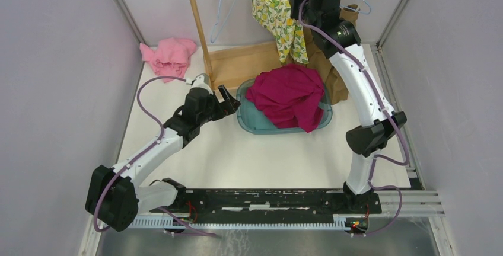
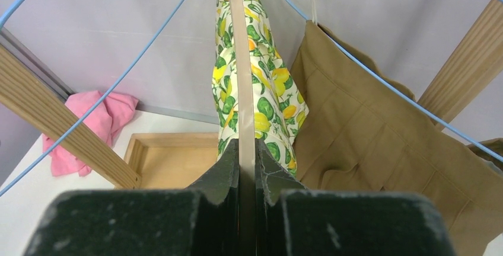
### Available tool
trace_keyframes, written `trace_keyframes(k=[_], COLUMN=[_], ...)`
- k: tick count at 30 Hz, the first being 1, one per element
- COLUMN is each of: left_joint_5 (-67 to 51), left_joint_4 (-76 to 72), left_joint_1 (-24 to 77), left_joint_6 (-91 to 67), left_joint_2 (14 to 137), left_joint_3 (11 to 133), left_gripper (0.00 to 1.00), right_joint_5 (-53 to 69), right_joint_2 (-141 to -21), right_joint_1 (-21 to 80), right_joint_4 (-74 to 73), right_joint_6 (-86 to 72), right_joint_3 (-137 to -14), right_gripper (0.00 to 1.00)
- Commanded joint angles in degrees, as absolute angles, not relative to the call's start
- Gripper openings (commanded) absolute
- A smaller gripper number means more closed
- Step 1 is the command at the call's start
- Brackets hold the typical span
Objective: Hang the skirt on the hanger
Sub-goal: Place the hanger on the clothesline.
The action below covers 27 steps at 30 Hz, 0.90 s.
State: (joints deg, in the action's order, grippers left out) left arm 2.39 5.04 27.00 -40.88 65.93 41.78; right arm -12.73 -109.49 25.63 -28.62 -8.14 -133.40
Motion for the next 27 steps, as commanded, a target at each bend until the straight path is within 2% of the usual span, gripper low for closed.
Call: trace_keyframes(k=[1, 17, 27], left_joint_5=[1.49, 0.57, 0.00], left_joint_4=[3.56, 2.28, 1.84], left_joint_1=[26.78, 26.80, 26.80], left_joint_6=[-42.10, -42.63, -42.71], left_joint_2=[64.47, 65.10, 66.18], left_joint_3=[41.77, 41.13, 41.75], left_gripper=[0.99, 0.99, 0.99], right_joint_5=[-9.71, -10.03, -10.29], right_joint_2=[-113.09, -102.67, -97.91], right_joint_1=[24.61, 24.68, 24.66], right_joint_4=[-20.00, -12.44, -12.19], right_joint_6=[-10.40, -11.28, -10.74], right_joint_3=[-132.31, -110.25, -105.75], right_gripper=[0.01, 0.02, 0.02])
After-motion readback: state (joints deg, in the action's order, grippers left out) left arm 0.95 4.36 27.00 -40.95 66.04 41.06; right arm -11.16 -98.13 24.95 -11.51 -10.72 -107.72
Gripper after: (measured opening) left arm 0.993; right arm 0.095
